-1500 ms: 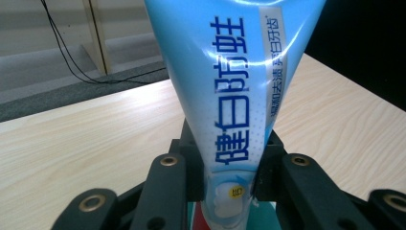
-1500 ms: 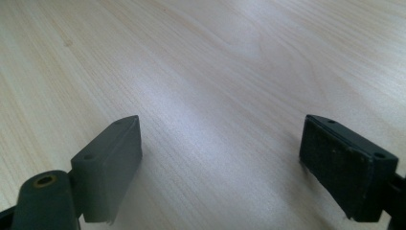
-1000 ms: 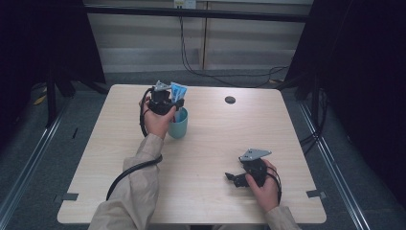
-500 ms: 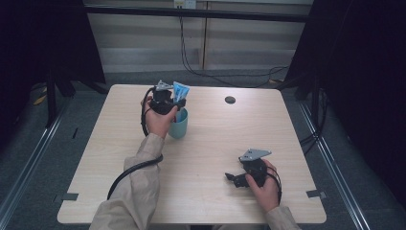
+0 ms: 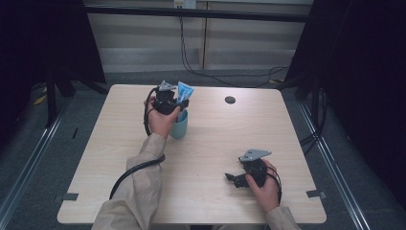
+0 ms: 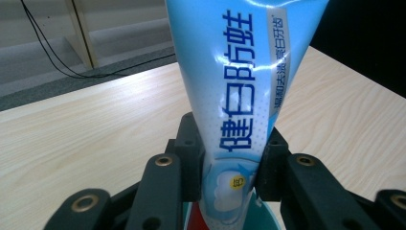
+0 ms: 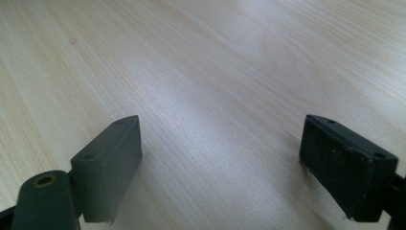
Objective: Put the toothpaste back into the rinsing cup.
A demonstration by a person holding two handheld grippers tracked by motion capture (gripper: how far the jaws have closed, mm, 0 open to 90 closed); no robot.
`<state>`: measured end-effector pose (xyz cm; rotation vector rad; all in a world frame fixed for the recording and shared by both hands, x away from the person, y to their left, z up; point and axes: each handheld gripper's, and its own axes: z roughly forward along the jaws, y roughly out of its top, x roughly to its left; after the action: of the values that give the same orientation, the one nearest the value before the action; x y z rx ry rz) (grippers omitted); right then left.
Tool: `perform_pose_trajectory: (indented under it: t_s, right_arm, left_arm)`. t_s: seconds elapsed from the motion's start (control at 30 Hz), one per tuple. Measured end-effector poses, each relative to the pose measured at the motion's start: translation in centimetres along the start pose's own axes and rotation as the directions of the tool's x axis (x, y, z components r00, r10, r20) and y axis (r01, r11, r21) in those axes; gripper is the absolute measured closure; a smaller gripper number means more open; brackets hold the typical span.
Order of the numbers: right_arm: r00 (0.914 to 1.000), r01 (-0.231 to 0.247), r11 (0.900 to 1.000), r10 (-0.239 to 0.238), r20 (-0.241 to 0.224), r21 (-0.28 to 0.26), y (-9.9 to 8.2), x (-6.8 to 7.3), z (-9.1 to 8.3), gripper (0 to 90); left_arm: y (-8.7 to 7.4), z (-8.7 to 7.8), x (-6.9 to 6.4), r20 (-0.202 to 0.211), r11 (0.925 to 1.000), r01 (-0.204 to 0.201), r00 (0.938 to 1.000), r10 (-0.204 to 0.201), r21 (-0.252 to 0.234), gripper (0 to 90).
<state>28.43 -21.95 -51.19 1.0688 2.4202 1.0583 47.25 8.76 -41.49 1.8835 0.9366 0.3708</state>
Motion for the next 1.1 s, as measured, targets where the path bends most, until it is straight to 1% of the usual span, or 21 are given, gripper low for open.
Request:
perform_pose_trajectory:
  t_s: [0.17, 0.33, 0.4, 0.5, 0.63, 0.73, 0.87, 1.0, 1.1]
  right_arm:
    - [1.0, 0.002, 1.0, -0.002, 0.0, -0.001, 0.0, -0.01, 0.01, 14.0]
    - [1.0, 0.002, 1.0, -0.002, -0.001, 0.0, 0.0, -0.01, 0.0, 14.0]
    - [1.0, 0.002, 1.0, -0.002, -0.001, 0.0, 0.0, 0.0, 0.0, 14.0]
    - [1.0, 0.003, 1.0, -0.003, -0.001, -0.001, 0.0, -0.01, 0.01, 14.0]
    - [1.0, 0.003, 1.0, -0.003, -0.001, -0.001, 0.0, 0.0, 0.01, 14.0]
    - [1.0, 0.003, 1.0, -0.003, -0.002, -0.001, 0.0, 0.0, 0.01, 14.0]
    - [1.0, 0.004, 1.0, -0.004, -0.002, 0.0, 0.0, 0.0, 0.0, 14.0]
    - [1.0, 0.004, 1.0, -0.004, -0.002, -0.001, 0.0, 0.0, 0.0, 14.0]
    - [1.0, 0.003, 1.0, -0.003, -0.002, 0.0, 0.0, 0.01, 0.0, 14.0]
  left_arm:
    - [0.0, 0.09, 0.05, 0.008, 1.0, 0.002, 1.0, -0.002, 0.002, 68.5]
    - [-0.11, 0.11, 0.15, 0.006, 1.0, 0.009, 0.9999, -0.009, -0.003, 67.9]
    - [-0.14, 0.16, 0.08, -0.009, 1.0, -0.004, 1.0, 0.004, 0.006, 67.6]
    - [-0.21, 0.28, 0.02, -0.012, 1.0, 0.001, 0.9999, -0.001, 0.01, 66.1]
    - [-0.32, 0.34, 0.11, -0.008, 0.9999, 0.004, 1.0, -0.004, 0.015, 65.7]
    - [-0.29, 0.37, 0.11, -0.007, 0.9999, -0.001, 1.0, 0.001, 0.015, 64.6]
    - [-0.27, 0.42, 0.07, -0.007, 0.9998, -0.004, 1.0, 0.004, 0.019, 61.5]
    - [-0.38, 0.48, 0.12, -0.009, 0.9998, -0.002, 1.0, 0.002, 0.022, 61.3]
    - [-0.36, 0.49, 0.09, -0.013, 0.9997, 0.0, 0.9999, 0.001, 0.023, 59.5]
